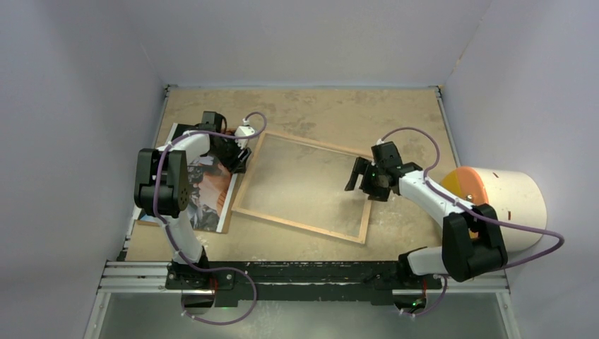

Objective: Put the photo into the frame
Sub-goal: Place the photo frame item in the photo frame.

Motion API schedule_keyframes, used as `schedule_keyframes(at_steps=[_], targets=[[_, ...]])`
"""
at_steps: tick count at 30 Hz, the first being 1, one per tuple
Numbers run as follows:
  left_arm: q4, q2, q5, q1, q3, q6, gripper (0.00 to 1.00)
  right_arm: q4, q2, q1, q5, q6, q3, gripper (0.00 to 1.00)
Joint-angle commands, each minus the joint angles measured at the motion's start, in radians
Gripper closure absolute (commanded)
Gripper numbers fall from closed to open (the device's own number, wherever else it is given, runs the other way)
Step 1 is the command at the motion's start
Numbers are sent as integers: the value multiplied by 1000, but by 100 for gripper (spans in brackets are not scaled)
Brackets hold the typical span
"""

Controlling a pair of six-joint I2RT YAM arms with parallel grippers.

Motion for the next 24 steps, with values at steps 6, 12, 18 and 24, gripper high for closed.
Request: schedule_keyframes(at_steps=[6, 12, 18, 24], targets=[[-137, 110, 53, -17, -40, 5, 47, 1, 67, -4, 59, -45, 139, 7], [-144, 114, 71, -39, -44, 2, 46, 62, 171, 56, 44, -22, 130, 2], [-149, 116, 78, -39, -53, 4, 47, 85, 234, 83, 68, -11, 121, 2], [-182, 109, 104, -38, -49, 16, 47, 170, 288, 98, -7, 30, 72, 1]])
